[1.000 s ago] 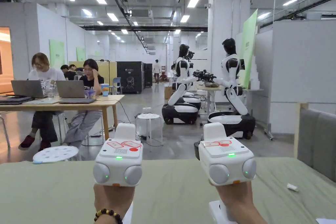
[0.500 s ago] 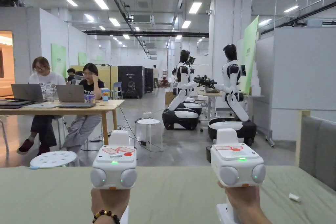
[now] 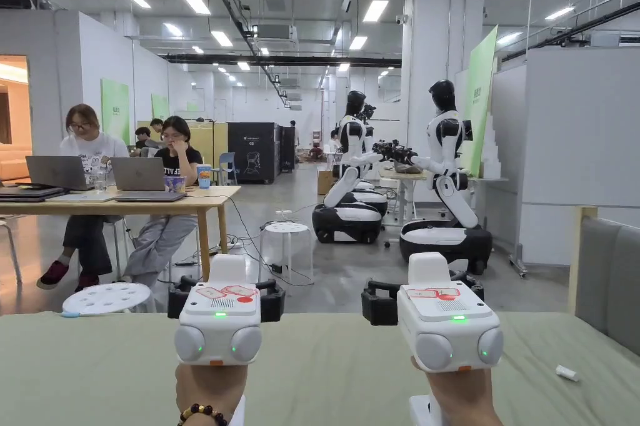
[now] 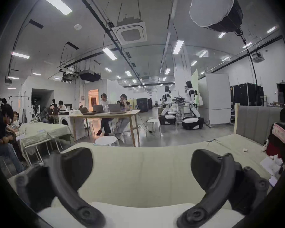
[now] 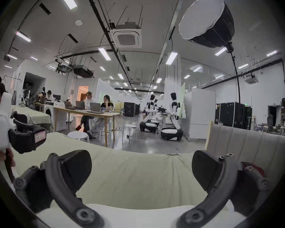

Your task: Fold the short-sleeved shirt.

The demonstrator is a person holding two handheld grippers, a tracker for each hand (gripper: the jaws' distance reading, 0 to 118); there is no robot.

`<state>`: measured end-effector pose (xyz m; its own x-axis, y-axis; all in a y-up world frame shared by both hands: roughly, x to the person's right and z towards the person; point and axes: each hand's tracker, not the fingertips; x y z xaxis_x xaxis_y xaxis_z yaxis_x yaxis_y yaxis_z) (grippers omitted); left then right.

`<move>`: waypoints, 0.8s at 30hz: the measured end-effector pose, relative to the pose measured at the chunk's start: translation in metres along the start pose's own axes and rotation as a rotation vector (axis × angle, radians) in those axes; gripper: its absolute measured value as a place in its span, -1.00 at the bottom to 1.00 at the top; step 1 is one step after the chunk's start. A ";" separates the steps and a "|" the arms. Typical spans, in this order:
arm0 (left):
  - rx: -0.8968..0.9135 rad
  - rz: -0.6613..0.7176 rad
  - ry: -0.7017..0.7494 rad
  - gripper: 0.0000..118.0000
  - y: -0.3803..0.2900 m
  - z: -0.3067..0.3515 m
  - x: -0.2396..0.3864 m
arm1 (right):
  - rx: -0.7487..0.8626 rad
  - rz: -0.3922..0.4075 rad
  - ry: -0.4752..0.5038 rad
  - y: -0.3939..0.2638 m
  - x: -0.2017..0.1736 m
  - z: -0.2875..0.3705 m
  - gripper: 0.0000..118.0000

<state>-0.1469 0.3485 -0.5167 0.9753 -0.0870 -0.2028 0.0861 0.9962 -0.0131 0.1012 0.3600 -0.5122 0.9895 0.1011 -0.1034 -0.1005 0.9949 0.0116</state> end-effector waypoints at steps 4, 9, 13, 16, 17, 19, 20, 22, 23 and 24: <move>0.011 0.006 -0.037 1.00 -0.002 0.002 0.002 | -0.002 -0.007 -0.027 -0.002 0.006 -0.002 1.00; 0.011 0.015 -0.048 1.00 0.000 0.004 0.007 | 0.006 -0.046 -0.062 -0.005 0.015 -0.001 1.00; 0.003 0.021 -0.064 1.00 0.003 0.004 0.007 | 0.005 -0.037 -0.060 -0.006 0.017 -0.002 1.00; 0.011 0.029 -0.059 1.00 0.004 0.005 0.006 | 0.004 -0.034 -0.054 -0.007 0.017 -0.001 1.00; 0.013 0.027 -0.054 1.00 0.003 0.004 0.006 | 0.003 -0.037 -0.052 -0.008 0.017 -0.002 1.00; 0.008 0.025 -0.039 1.00 0.002 0.003 0.006 | -0.001 -0.038 -0.042 -0.007 0.016 -0.001 1.00; 0.000 0.026 -0.030 1.00 0.002 0.003 0.006 | 0.001 -0.031 -0.044 -0.008 0.015 -0.001 1.00; -0.011 0.040 -0.040 1.00 0.001 0.001 0.004 | 0.005 -0.015 -0.049 -0.009 0.014 -0.001 1.00; -0.017 0.044 -0.044 1.00 0.001 0.001 0.004 | 0.003 -0.017 -0.049 -0.009 0.014 -0.001 1.00; -0.019 0.046 -0.043 1.00 0.000 0.000 0.005 | 0.000 -0.020 -0.047 -0.009 0.014 -0.002 1.00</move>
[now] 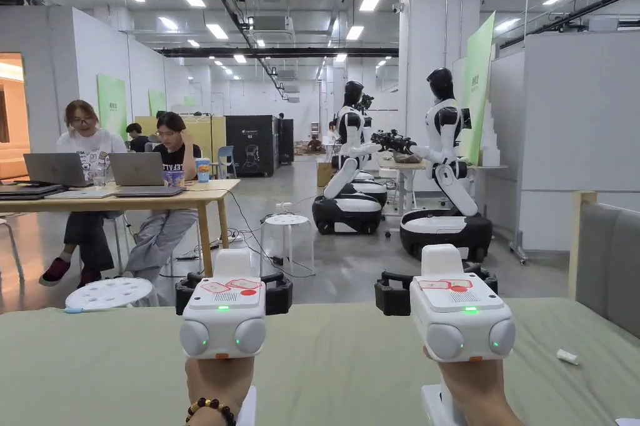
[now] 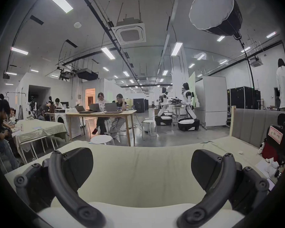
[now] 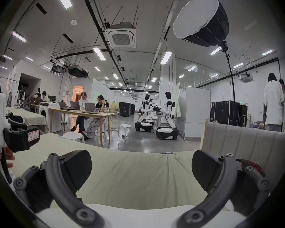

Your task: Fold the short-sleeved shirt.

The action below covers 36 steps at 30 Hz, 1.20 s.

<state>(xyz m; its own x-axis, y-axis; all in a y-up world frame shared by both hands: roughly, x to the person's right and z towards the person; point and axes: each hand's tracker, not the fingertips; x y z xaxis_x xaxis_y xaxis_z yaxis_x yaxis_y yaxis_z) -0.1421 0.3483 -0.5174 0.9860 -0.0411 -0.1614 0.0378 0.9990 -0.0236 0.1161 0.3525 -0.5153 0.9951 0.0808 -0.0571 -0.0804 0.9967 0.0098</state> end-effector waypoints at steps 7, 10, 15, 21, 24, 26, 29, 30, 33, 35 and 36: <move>0.014 -0.026 0.002 1.00 -0.006 0.001 0.003 | -0.004 -0.015 -0.037 -0.006 0.003 -0.002 1.00; 0.016 -0.029 -0.003 1.00 -0.007 0.001 0.004 | -0.019 -0.036 -0.035 -0.006 0.005 -0.003 1.00; 0.014 -0.024 -0.010 1.00 -0.008 0.001 0.006 | -0.018 -0.013 -0.036 -0.007 0.002 -0.002 1.00; 0.016 -0.022 -0.013 1.00 -0.009 0.003 0.007 | -0.020 -0.012 -0.036 -0.005 0.000 -0.001 1.00; 0.018 -0.026 -0.010 1.00 -0.010 0.003 0.007 | -0.020 -0.014 -0.038 -0.005 0.000 -0.001 1.00; 0.016 -0.029 -0.010 1.00 -0.012 0.003 0.006 | -0.018 -0.014 -0.043 -0.004 0.000 0.000 1.00; 0.012 -0.024 -0.008 1.00 -0.013 0.004 0.006 | -0.025 -0.021 -0.035 -0.004 0.001 0.001 1.00; 0.011 -0.022 -0.009 1.00 -0.013 0.005 0.006 | -0.028 -0.025 -0.036 -0.005 0.001 0.000 1.00; 0.012 -0.021 -0.013 1.00 -0.014 0.005 0.007 | -0.027 -0.018 -0.040 -0.004 0.001 0.000 1.00; 0.009 -0.024 -0.011 1.00 -0.015 0.005 0.007 | -0.024 -0.011 -0.035 -0.004 0.001 0.000 1.00; 0.007 -0.023 -0.013 1.00 -0.015 0.005 0.007 | -0.024 -0.010 -0.034 -0.004 0.001 0.001 1.00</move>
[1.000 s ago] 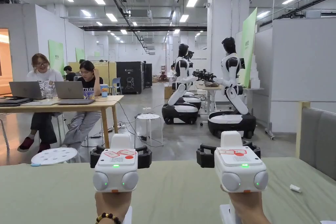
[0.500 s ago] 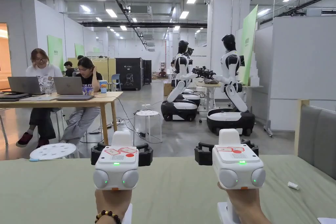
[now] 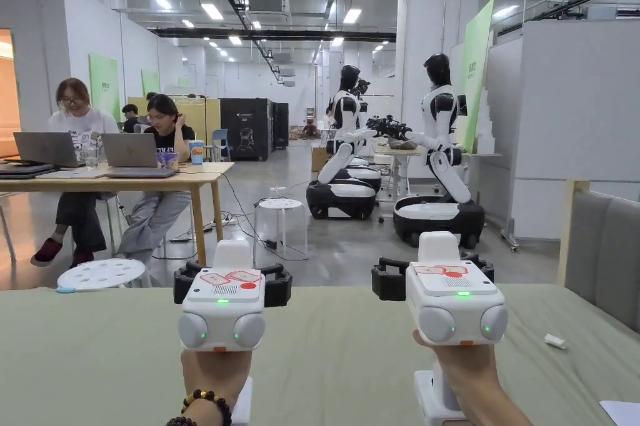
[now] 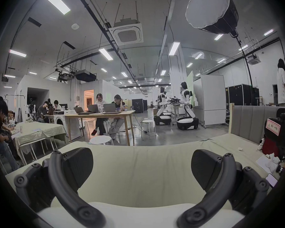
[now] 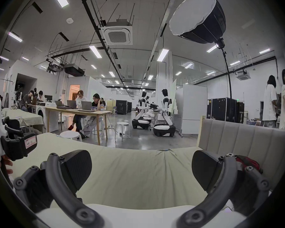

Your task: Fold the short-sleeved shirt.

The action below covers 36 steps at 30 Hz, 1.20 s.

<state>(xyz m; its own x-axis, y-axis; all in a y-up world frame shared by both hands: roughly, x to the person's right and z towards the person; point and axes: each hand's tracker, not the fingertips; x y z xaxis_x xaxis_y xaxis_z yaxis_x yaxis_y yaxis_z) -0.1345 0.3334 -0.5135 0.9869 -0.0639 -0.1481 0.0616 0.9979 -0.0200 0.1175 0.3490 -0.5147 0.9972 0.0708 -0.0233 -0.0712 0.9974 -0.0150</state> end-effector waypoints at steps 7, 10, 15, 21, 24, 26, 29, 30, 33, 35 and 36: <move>0.002 -0.001 0.002 1.00 0.000 0.002 0.001 | -0.011 -0.030 0.002 -0.002 0.003 0.001 1.00; 0.001 -0.005 0.006 1.00 -0.002 0.001 0.000 | -0.015 -0.025 -0.008 -0.003 0.003 0.002 1.00; -0.004 0.001 0.004 1.00 -0.003 -0.001 -0.003 | -0.086 -0.080 0.019 0.000 0.004 -0.001 1.00; -0.004 0.006 0.012 1.00 -0.002 -0.002 -0.008 | -0.093 -0.112 0.010 0.007 0.001 0.007 1.00; 0.001 0.008 0.017 1.00 -0.002 -0.002 -0.010 | -0.138 -0.143 -0.002 0.011 0.000 0.008 1.00; 0.000 0.008 0.021 1.00 -0.001 -0.002 -0.011 | -0.083 -0.120 -0.056 0.009 -0.003 0.012 1.00; 0.004 0.009 0.020 1.00 -0.001 -0.001 -0.012 | -0.088 -0.068 -0.042 0.008 -0.005 0.013 1.00; 0.004 0.006 0.020 1.00 -0.001 -0.001 -0.012 | -0.100 -0.066 -0.029 0.008 -0.005 0.013 1.00; 0.001 0.003 0.020 1.00 -0.002 0.000 -0.012 | -0.101 -0.071 -0.016 0.007 -0.006 0.015 1.00; -0.001 0.008 0.018 1.00 -0.002 0.000 -0.011 | -0.098 -0.064 -0.021 0.007 -0.008 0.017 1.00; -0.002 0.008 0.017 1.00 -0.002 0.000 -0.011 | -0.097 -0.058 -0.022 0.007 -0.009 0.017 1.00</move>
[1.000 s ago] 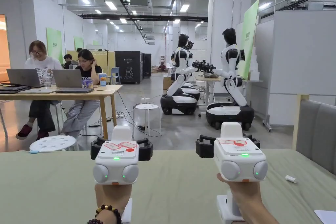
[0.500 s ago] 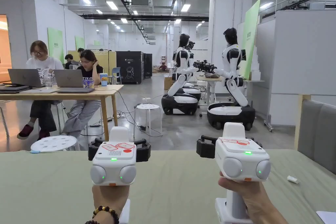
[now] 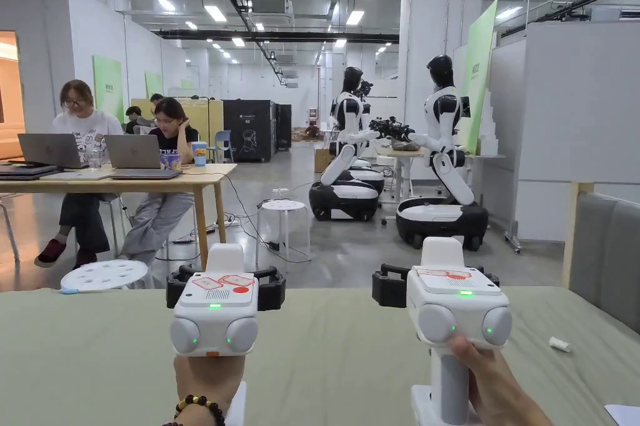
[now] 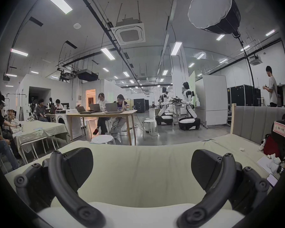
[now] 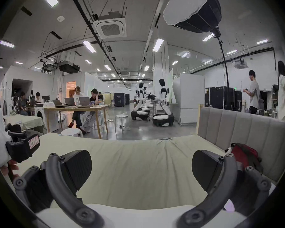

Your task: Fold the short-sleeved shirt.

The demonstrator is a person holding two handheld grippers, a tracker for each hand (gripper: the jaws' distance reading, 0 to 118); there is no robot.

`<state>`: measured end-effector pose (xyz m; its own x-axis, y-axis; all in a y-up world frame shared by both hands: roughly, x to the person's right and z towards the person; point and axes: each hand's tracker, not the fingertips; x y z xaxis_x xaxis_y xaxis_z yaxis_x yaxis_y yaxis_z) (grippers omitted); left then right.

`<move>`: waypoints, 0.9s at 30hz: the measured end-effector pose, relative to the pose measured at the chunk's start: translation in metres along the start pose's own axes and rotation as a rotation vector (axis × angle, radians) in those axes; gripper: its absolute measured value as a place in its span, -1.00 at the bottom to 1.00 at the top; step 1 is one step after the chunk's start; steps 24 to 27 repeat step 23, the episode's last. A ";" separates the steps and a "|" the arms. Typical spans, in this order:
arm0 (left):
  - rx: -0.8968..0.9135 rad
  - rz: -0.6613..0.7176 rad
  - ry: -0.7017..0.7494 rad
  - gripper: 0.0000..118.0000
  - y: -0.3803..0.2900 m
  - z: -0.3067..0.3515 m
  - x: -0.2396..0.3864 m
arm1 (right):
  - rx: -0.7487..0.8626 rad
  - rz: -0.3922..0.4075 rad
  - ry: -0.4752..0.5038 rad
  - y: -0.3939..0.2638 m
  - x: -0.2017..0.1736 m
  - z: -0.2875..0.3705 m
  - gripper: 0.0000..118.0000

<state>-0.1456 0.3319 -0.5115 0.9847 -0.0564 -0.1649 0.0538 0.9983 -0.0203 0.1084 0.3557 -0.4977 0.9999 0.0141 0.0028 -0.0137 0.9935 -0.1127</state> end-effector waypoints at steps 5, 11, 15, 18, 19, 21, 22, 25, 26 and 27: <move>0.001 -0.009 -0.003 1.00 0.000 0.000 0.000 | 0.026 0.001 -0.033 0.002 0.000 -0.001 1.00; 0.002 -0.009 0.000 1.00 0.000 0.001 -0.002 | -0.011 -0.034 -0.017 0.006 0.005 -0.002 1.00; -0.002 -0.003 0.001 1.00 -0.001 0.000 -0.002 | -0.034 -0.030 -0.048 0.003 0.001 -0.001 1.00; -0.005 0.006 0.003 1.00 -0.001 0.001 -0.003 | -0.016 -0.005 -0.019 -0.002 0.003 -0.001 1.00; -0.003 0.012 0.003 1.00 -0.001 0.001 -0.003 | 0.001 0.005 0.005 -0.004 0.004 -0.001 1.00; -0.004 0.013 0.002 1.00 -0.001 0.001 -0.004 | 0.016 0.023 0.065 -0.006 0.004 -0.001 1.00; -0.008 0.011 0.004 1.00 -0.001 0.000 -0.004 | 0.016 0.029 0.053 -0.008 0.004 -0.001 1.00; -0.008 0.010 0.005 1.00 -0.001 0.000 -0.004 | 0.023 0.041 0.045 -0.009 0.002 -0.002 1.00; -0.008 0.010 0.005 1.00 -0.001 0.000 -0.004 | 0.023 0.041 0.045 -0.009 0.002 -0.002 1.00; -0.008 0.010 0.005 1.00 -0.001 0.000 -0.004 | 0.023 0.041 0.045 -0.009 0.002 -0.002 1.00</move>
